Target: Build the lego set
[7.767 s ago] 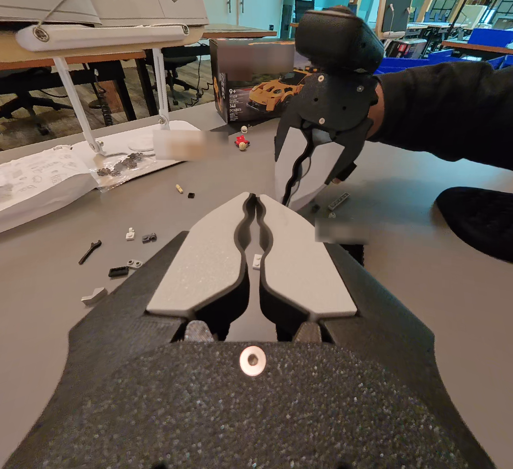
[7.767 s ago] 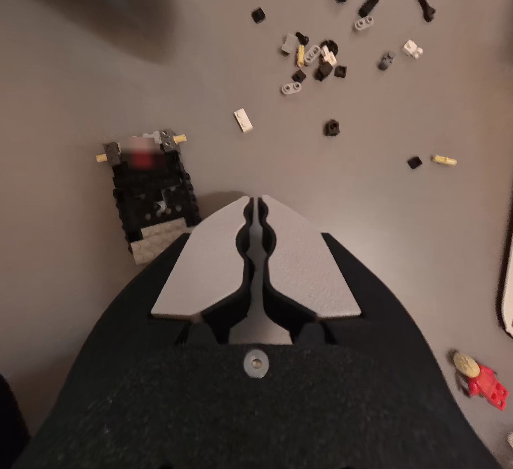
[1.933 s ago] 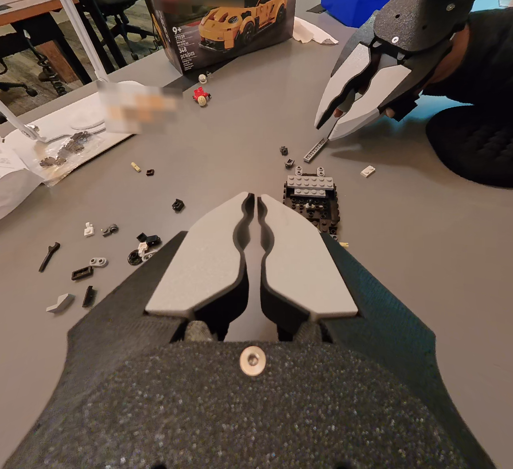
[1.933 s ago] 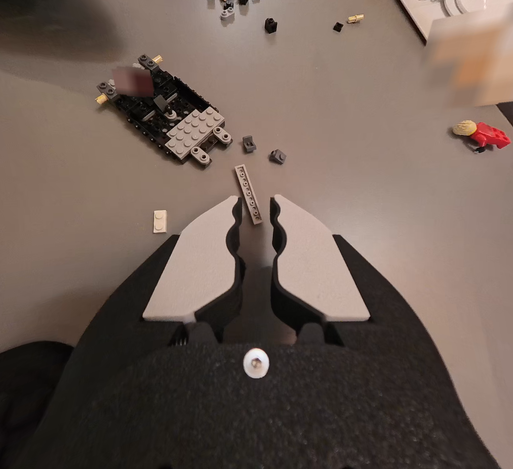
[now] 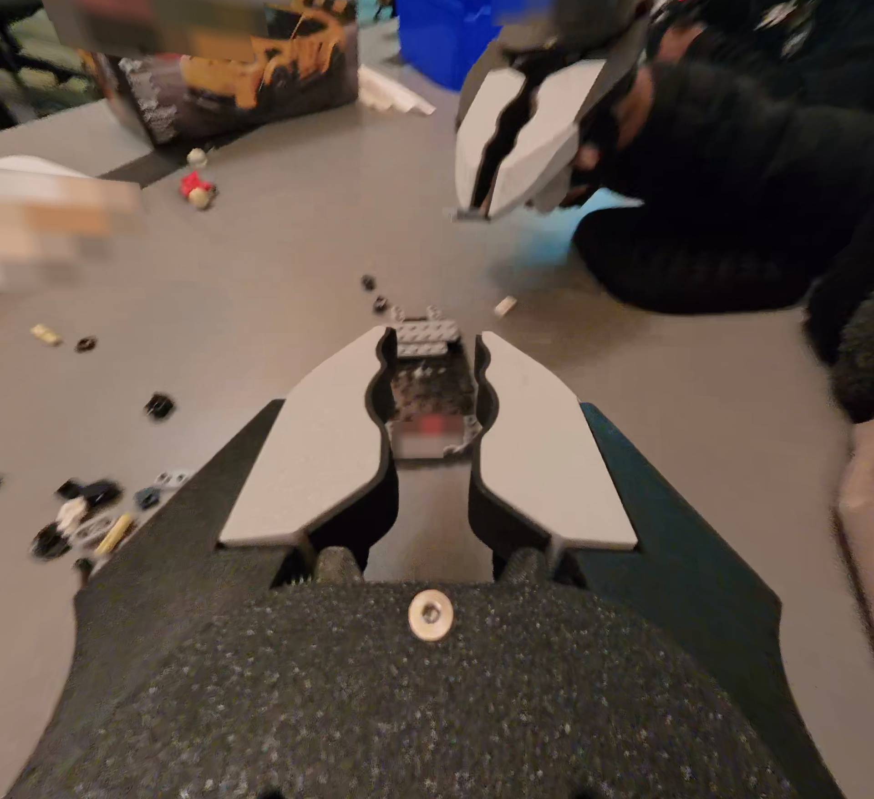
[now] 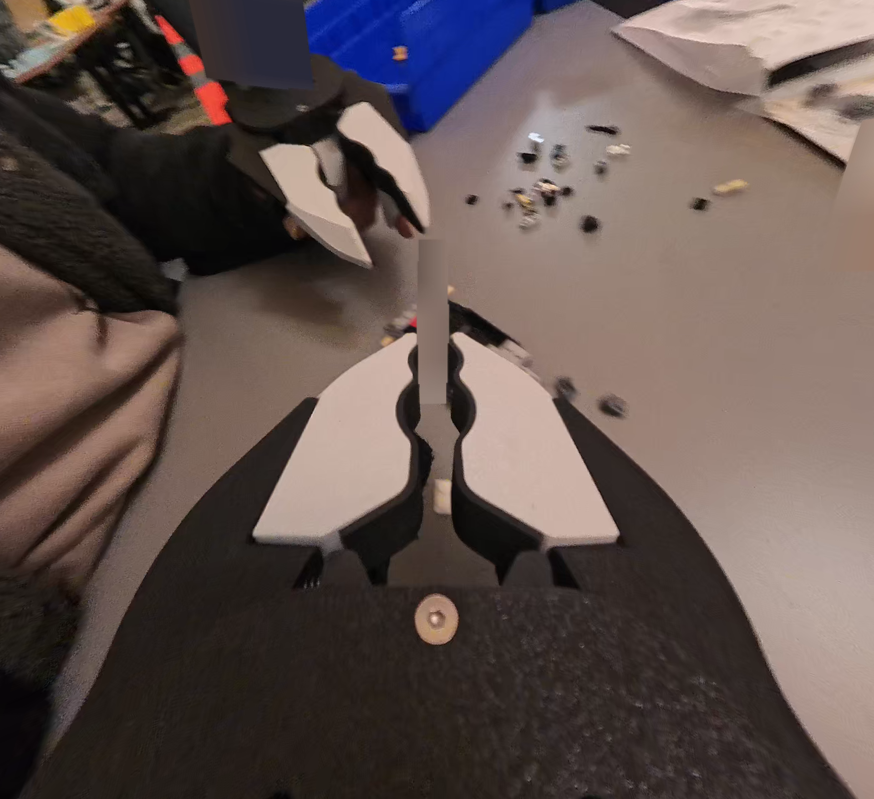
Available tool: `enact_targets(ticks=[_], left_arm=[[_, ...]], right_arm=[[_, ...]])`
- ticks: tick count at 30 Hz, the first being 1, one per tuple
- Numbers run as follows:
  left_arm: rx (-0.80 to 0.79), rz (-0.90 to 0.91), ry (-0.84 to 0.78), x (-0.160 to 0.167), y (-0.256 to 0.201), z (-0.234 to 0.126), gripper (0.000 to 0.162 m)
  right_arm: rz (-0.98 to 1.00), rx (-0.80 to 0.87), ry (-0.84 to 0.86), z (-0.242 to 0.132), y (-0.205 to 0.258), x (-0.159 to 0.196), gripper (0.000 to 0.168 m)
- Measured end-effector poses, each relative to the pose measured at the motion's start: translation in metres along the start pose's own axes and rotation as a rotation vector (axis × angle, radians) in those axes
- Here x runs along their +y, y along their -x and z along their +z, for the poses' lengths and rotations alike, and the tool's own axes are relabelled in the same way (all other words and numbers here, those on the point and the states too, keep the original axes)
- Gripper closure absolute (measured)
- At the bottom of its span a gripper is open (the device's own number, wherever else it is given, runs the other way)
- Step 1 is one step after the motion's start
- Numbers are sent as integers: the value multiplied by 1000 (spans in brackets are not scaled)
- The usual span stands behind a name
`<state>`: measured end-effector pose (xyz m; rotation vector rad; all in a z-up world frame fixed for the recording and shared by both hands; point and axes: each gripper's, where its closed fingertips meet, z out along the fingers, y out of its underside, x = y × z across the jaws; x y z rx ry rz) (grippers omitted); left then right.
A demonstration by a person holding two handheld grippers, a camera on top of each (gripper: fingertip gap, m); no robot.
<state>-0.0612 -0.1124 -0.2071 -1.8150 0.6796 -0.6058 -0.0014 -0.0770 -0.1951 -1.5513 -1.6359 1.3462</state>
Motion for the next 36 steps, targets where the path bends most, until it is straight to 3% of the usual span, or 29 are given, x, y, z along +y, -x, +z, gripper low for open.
enact_targets(ticks=[8,14,23,26,29,31,33,36], left_arm=[[203,137,-144,-23,-53,1,129],[239,187,-147,-23,-64,-1,162],[227,195,-157,-24,-62,-2,162],[233,204,-171,-26,-65,-3,140],[248,213,-168,-25,-69,-2,135],[244,229,-164,-24,-70,-1,140],[255,245,-153,-22,-73,-1,159],[250,250,-135,-20,-72,0,162]], right_arm=[[36,-295,25,33,62,2,161],[62,-352,58,42,70,10,160],[85,-364,48,41,69,9,160],[90,-366,40,40,68,8,161],[87,-372,53,41,70,10,160],[85,-377,65,42,71,12,160],[86,-379,70,43,71,13,160],[89,-381,66,43,71,13,160]])
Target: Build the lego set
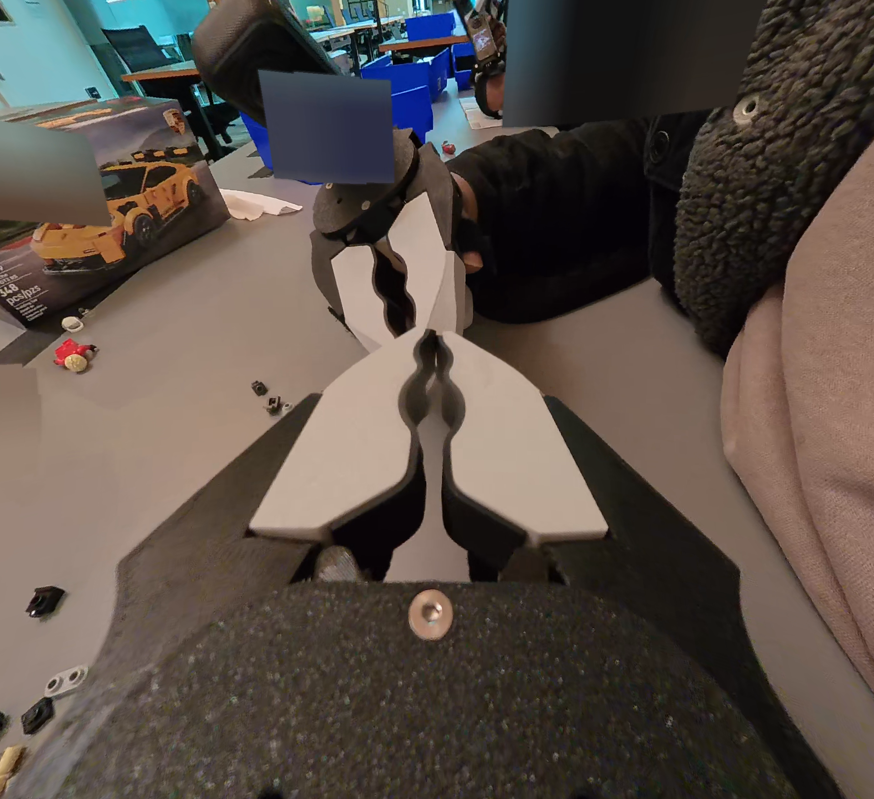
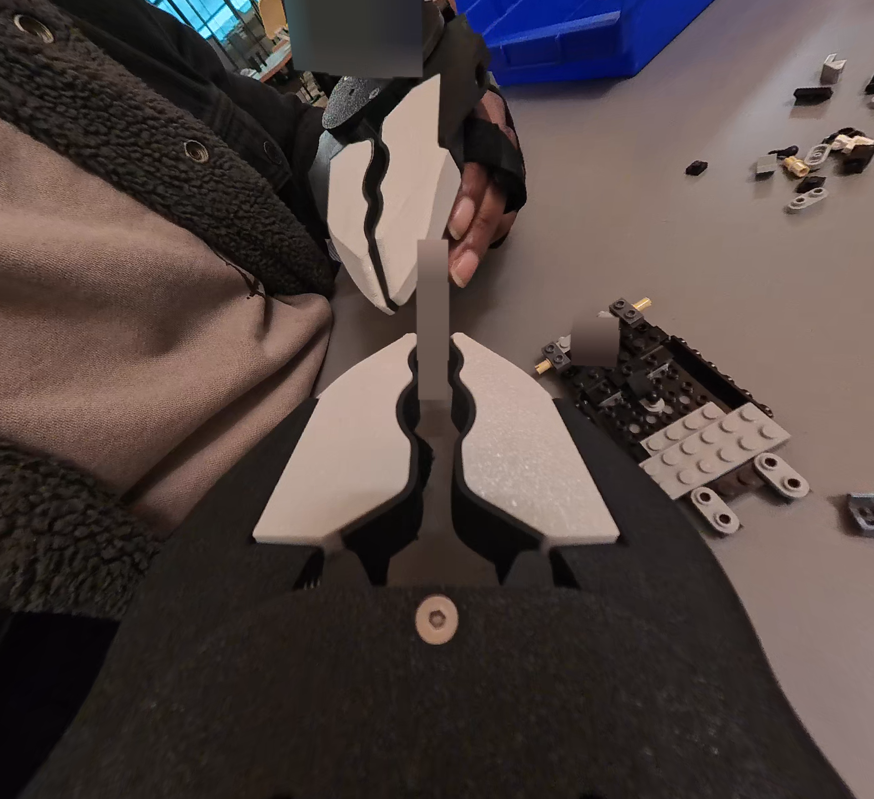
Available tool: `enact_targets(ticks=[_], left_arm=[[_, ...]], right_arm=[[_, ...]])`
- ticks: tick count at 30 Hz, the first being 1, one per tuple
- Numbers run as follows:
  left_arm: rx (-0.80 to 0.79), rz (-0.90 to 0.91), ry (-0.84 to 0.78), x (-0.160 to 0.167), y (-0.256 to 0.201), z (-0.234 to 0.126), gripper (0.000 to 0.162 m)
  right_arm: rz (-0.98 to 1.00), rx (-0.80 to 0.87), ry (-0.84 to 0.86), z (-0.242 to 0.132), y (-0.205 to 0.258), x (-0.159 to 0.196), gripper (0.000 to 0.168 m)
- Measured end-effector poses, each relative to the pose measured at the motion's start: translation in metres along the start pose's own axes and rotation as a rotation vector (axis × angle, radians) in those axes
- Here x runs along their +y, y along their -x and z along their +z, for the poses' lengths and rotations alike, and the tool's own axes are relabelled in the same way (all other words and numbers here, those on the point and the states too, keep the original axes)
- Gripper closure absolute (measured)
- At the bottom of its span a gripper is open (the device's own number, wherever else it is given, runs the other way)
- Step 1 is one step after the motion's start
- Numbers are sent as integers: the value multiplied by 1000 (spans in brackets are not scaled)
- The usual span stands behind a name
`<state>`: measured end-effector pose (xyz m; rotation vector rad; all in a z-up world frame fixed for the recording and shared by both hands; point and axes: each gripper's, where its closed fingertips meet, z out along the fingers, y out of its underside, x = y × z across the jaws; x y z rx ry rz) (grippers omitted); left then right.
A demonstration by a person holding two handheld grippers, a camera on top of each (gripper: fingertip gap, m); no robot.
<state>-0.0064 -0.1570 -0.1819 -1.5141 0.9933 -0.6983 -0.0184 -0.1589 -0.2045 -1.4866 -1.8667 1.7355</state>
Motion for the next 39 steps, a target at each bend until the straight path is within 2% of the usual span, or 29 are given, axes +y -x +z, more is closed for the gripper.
enact_targets(ticks=[4,7,10,22,30,35,37,39], left_arm=[[-27,-9,-9,-1,5,-2,162],[-32,-13,-19,-1,7,-1,143],[-34,-14,-16,-1,7,0,137],[-71,35,9,2,12,-3,140],[-52,88,12,0,7,-6,153],[-52,3,16,0,12,-7,154],[-55,-100,21,2,19,-8,154],[-47,-278,22,6,28,-10,154]], right_arm=[[6,0,-9,-1,-1,-1,160],[19,0,-27,-2,-3,-3,161],[30,-4,-43,-3,-5,-5,161],[63,-62,-80,-5,-1,-10,160],[88,-133,-98,-9,6,-11,160],[100,-106,-139,-12,0,-17,159],[45,-37,-168,-15,-6,-22,151],[-85,106,-183,-20,-16,-28,146]])
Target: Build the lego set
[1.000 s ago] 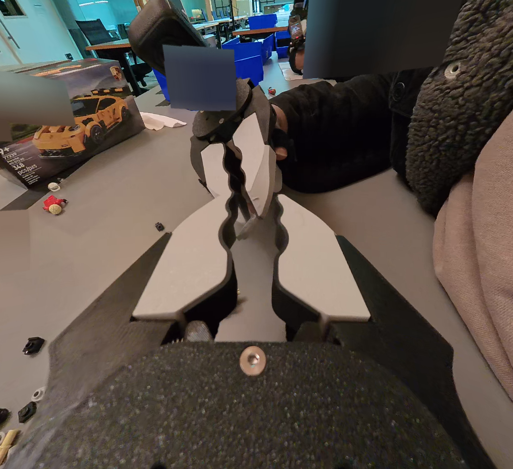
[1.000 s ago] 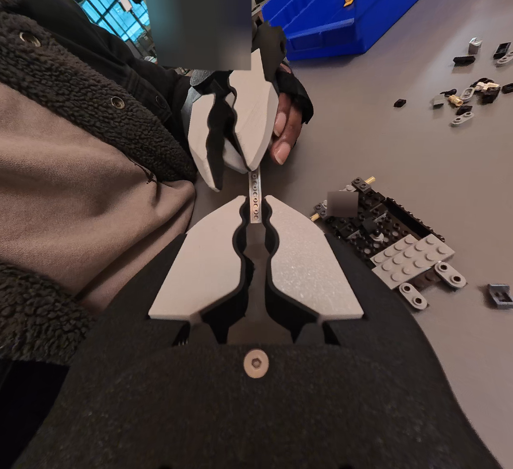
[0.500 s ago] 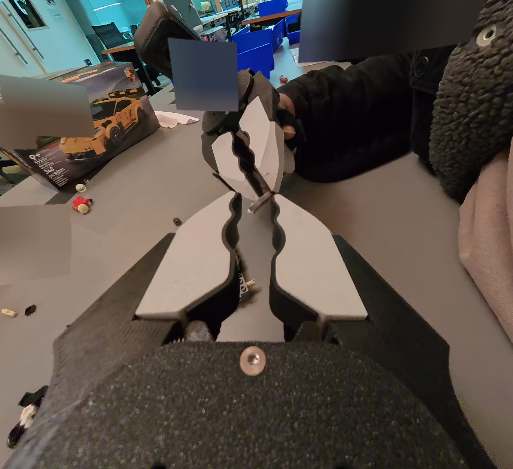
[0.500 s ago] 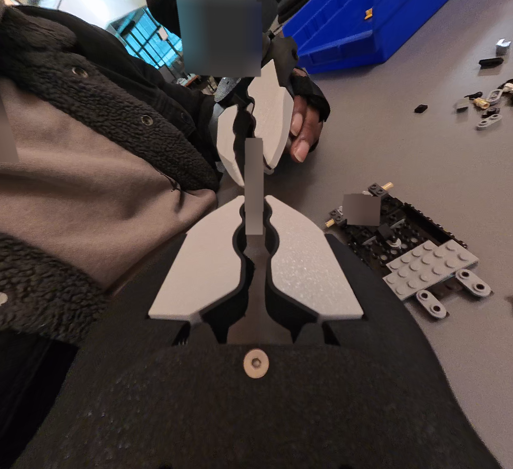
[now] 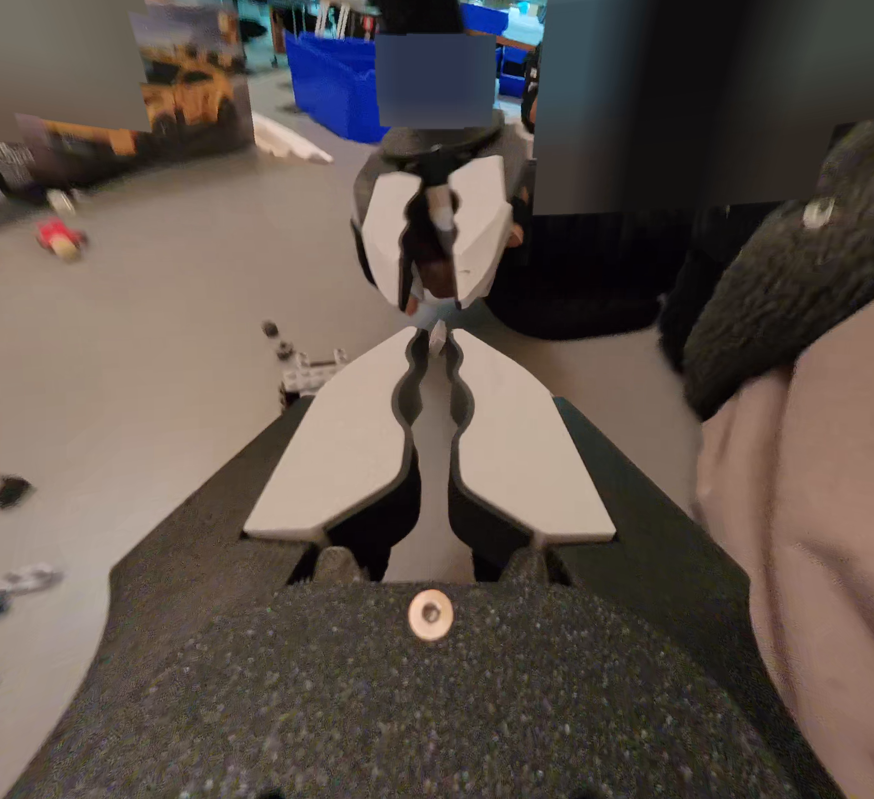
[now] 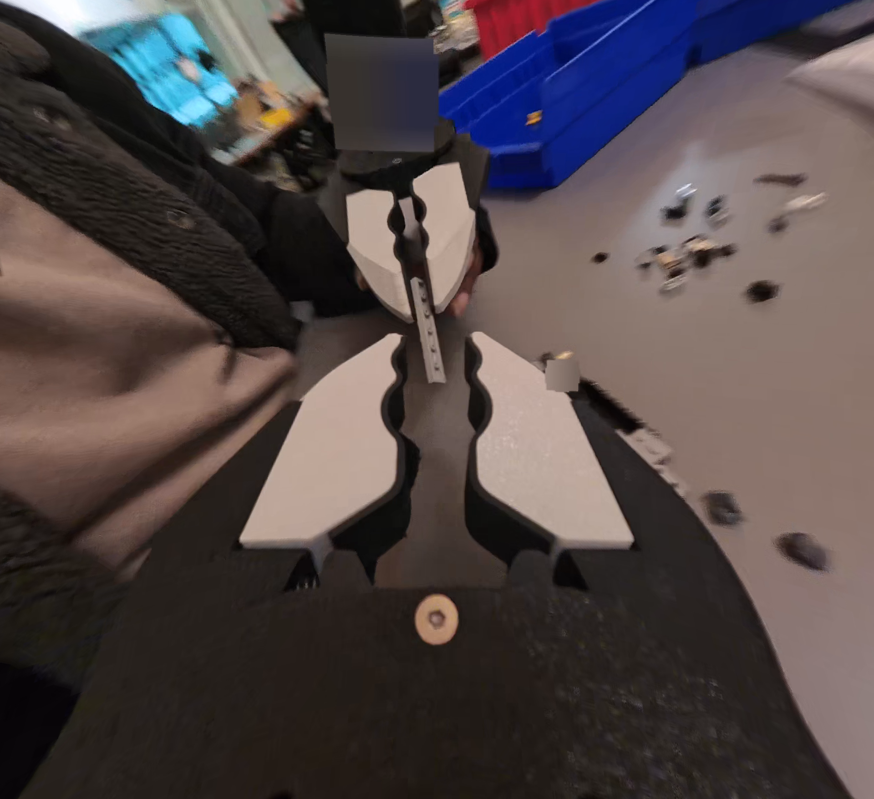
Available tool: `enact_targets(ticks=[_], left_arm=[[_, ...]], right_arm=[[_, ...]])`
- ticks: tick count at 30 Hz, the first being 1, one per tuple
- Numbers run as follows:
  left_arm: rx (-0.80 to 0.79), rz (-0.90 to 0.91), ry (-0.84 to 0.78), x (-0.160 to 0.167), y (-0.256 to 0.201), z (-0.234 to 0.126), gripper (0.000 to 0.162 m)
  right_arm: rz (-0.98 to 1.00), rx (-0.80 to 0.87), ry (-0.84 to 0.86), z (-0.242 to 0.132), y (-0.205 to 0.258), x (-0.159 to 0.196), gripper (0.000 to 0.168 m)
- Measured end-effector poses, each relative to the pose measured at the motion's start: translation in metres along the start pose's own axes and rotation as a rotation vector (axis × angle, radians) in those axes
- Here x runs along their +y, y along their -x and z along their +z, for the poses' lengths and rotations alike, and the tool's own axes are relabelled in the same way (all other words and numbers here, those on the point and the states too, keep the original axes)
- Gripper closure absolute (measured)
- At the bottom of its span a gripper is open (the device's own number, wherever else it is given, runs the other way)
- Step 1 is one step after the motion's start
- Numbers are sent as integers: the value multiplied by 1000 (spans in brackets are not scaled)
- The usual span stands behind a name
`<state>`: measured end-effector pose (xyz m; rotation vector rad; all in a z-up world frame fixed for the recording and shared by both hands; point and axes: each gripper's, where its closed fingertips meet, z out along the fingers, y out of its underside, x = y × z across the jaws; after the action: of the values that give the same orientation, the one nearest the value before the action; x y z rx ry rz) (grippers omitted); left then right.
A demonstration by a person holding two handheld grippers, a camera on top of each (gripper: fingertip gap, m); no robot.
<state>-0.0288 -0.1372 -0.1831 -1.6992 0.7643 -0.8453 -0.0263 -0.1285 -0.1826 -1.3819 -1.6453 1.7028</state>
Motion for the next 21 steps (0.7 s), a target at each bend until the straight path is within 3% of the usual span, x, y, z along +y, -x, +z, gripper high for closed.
enact_targets(ticks=[4,7,11,14,16,21], left_arm=[[78,-479,-27,4,17,-1,155],[121,-679,-61,7,24,-3,155],[117,-749,-60,10,26,-1,156],[133,-809,-80,11,28,-1,156],[137,-816,-102,9,29,-2,156],[77,-628,-126,0,31,-6,145]], right_arm=[[-439,308,138,3,-13,1,144],[-624,455,254,11,-21,8,145],[-712,530,311,17,-28,13,160],[-739,575,331,16,-31,12,161],[-672,560,306,15,-30,10,161],[-386,435,188,14,-24,5,161]])
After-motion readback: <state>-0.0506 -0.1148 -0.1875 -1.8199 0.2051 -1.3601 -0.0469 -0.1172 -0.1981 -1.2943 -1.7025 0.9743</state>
